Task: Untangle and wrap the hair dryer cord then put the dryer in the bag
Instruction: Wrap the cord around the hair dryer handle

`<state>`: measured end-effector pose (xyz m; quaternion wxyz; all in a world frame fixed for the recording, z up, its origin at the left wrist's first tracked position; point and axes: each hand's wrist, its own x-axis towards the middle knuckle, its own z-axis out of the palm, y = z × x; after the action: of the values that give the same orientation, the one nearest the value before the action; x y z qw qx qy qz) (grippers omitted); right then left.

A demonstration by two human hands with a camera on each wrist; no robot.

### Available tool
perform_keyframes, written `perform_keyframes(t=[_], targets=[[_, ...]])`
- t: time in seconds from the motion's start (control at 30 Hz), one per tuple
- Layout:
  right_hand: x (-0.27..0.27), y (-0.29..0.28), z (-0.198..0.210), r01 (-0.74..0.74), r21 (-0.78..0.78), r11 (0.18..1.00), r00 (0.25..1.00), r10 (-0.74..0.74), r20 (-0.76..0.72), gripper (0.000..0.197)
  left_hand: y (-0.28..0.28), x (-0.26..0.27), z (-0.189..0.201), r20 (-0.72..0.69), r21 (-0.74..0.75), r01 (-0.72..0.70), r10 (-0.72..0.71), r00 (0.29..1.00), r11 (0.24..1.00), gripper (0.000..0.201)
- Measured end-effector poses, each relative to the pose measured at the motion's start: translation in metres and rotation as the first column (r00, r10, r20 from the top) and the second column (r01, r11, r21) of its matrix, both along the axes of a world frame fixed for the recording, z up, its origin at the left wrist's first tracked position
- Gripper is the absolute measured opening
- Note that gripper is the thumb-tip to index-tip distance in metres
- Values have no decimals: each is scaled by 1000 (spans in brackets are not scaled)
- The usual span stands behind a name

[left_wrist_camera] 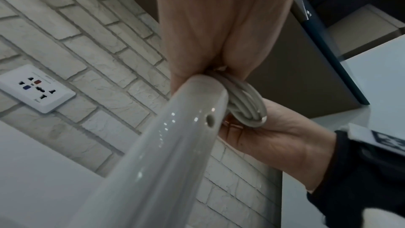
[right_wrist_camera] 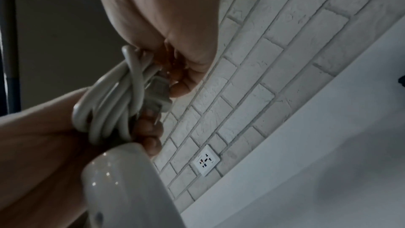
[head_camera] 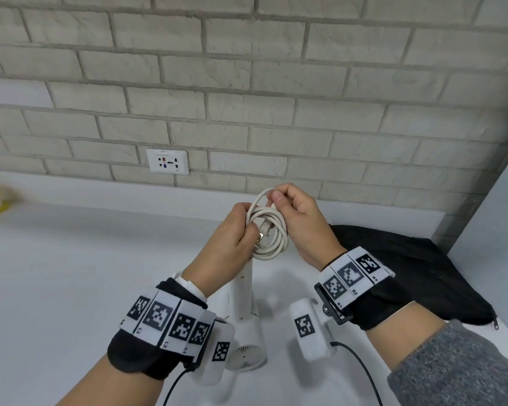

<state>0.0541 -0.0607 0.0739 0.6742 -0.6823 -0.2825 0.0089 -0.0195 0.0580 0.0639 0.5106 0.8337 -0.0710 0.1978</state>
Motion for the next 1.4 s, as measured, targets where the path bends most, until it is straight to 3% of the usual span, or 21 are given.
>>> perform_keyframes(t=[0.27, 0.47, 0.6, 0.73, 1.03, 1.17, 1.27, 1.4], targets=[[-7, 2, -7, 110, 42, 993, 992, -113, 63, 17, 3, -1, 10, -169, 26, 27, -23, 985, 999, 19], [-7, -1, -7, 52, 19, 998, 997, -51, -51, 20, 11, -8, 11, -303, -144, 174, -211, 929, 974, 38], [-6, -5, -1, -47, -33, 998, 990, 42, -136, 19, 7, -8, 14, -293, -292, 158, -246, 924, 943, 46], [-8, -9, -3, -152, 9, 988, 929, 146, -340, 21, -1, -11, 18, -275, -173, 127, -172, 946, 977, 54], [-1, -26, 5, -162, 30, 986, 863, 156, -480, 18, -12, -7, 18, -289, -128, 143, -175, 941, 981, 48], [0, -27, 9, -153, 51, 987, 820, 156, -551, 18, -19, -3, 16, -254, 12, 148, -141, 957, 989, 49], [-5, -28, 5, -205, 70, 976, 758, 204, -619, 21, -16, -6, 14, -271, 109, 188, -153, 951, 976, 61], [-8, -29, 5, -246, 128, 961, 739, 271, -616, 30, -10, -3, 12, -254, 49, 151, -133, 958, 987, 62]])
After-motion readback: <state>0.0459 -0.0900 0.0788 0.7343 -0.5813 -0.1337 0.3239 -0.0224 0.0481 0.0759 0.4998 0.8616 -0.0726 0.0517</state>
